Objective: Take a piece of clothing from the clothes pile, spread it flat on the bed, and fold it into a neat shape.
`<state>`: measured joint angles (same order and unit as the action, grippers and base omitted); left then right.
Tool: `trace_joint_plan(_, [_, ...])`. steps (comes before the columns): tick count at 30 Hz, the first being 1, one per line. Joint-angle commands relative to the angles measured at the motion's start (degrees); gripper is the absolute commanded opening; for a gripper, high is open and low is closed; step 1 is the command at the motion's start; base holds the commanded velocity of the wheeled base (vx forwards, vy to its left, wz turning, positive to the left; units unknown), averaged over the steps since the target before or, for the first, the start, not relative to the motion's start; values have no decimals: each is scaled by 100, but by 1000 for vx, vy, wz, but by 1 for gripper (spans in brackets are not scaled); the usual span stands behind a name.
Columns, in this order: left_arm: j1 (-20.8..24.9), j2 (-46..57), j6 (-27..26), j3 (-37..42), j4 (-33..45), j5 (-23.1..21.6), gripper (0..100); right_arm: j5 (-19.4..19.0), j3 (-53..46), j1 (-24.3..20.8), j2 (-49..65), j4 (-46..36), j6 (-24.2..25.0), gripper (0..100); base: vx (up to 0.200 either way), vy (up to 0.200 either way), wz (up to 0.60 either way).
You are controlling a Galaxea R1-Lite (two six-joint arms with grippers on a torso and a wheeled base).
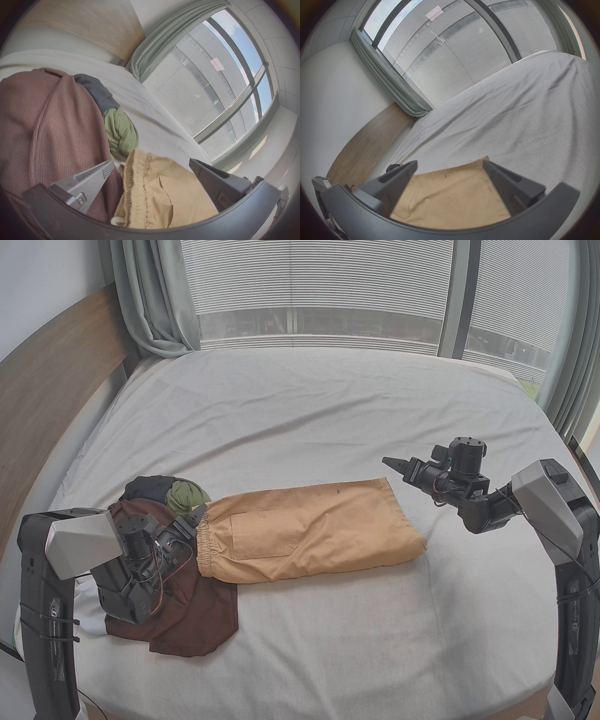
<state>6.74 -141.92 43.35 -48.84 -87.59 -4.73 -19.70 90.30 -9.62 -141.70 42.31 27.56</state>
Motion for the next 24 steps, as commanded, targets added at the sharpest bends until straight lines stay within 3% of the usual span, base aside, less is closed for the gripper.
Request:
trace_joint_plan(1, [55,77,-20,-82,-21,227,100,19,6,-5,-33,14,-5,100,0,0,0])
trace_joint_plan(13, [73,1053,-20,594,-48,183,100,63,-1489,-119,1092,374,21,100,0,0,0])
trace_joint_plan(17, [134,1483,-28,937,-39,16,100,239,-2192,-146,1426,409,47,100,0,0,0])
trace_joint_plan(24, [231,1932,-345,1333,5,-230,100,256,-3686,-190,2015,1262,267,100,0,0,0])
